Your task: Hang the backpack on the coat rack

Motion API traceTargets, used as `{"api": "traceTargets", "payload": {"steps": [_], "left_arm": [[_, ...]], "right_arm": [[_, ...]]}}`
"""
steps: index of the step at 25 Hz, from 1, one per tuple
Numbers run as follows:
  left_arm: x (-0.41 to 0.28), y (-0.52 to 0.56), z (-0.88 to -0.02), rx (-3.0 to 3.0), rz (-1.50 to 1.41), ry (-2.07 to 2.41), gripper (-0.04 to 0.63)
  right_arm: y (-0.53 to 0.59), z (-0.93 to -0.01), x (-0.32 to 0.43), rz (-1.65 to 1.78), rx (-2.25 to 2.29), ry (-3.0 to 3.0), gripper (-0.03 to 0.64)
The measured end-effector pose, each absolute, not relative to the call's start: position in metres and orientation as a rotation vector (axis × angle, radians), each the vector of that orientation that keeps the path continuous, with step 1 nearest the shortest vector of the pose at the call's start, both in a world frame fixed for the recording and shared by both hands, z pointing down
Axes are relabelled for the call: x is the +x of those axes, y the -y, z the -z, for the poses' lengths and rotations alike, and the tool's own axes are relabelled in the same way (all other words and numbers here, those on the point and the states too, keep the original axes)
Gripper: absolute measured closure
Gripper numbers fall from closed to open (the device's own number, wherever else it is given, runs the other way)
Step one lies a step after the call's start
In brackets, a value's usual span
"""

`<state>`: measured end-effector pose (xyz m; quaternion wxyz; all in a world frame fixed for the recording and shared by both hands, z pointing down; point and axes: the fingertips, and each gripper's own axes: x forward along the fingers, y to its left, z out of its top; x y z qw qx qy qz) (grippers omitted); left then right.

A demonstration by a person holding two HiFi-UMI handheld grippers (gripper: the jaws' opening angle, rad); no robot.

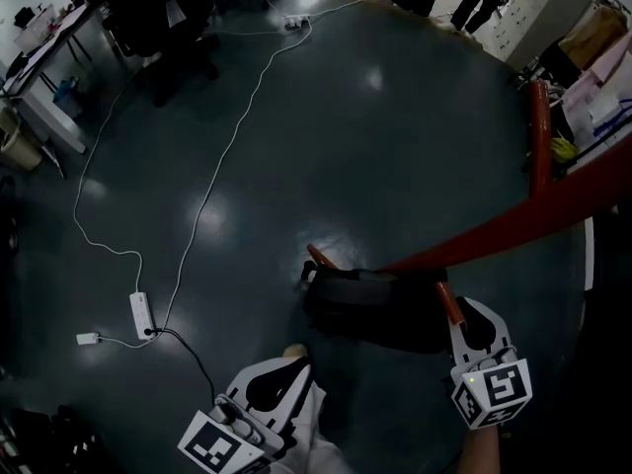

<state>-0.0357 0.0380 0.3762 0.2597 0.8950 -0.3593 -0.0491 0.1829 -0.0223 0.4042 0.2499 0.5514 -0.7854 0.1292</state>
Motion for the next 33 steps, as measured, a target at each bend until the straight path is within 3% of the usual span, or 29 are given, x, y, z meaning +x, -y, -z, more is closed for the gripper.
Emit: {"api": "traceTargets", "payload": {"steps": [10, 17, 33], "left_arm": [[-0.01, -0.047, -0.342, 2.5, 0.149, 0.921, 0.586], [0.032, -0.05, -0.29, 2.612, 0.211, 0.855, 0.585], [0.056, -0.057, -0.225, 2.758, 0.199, 0.9, 0.586]], "right_arm": [[-0.042, -0.357, 0.121, -0.538, 1.48, 2.375, 0.586], [-0.057, -0.29, 0.074, -0.406, 1.475, 2.535, 0.598], [-0.062, -0.21, 0.085, -0.19, 1.649, 2.547, 0.6]]}}
